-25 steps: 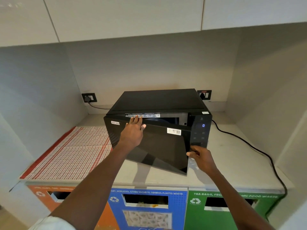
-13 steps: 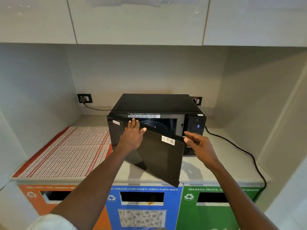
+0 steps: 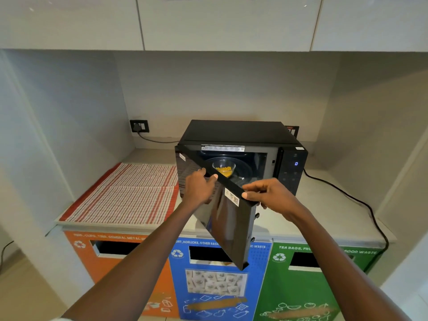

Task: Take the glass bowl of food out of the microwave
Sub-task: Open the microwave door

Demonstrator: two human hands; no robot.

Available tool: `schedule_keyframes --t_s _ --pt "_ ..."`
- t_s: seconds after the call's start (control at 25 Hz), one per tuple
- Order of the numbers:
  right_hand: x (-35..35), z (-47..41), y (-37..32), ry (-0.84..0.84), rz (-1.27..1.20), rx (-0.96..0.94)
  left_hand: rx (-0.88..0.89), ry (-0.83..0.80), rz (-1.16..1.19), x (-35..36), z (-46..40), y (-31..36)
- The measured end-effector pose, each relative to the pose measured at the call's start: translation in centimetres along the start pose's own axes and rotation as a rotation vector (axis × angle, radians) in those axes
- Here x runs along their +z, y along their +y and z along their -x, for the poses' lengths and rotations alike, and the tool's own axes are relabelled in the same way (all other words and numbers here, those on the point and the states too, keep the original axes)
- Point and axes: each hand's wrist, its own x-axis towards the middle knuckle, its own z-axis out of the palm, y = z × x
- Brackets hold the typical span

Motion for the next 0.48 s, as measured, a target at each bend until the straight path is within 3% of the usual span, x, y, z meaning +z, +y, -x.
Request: schedule_keyframes --t_s 0.24,0.48 --pt "5.3 -0.7 -3.3 -0.151 0.024 0.012 -0.023 -0.002 -0.089 -4.5 2.2 -0.3" --pt "10.9 -0.9 -6.2 -0.140 0.035 -0.018 -0.051 -0.028 -0.129 -8.7 4.0 -1.3"
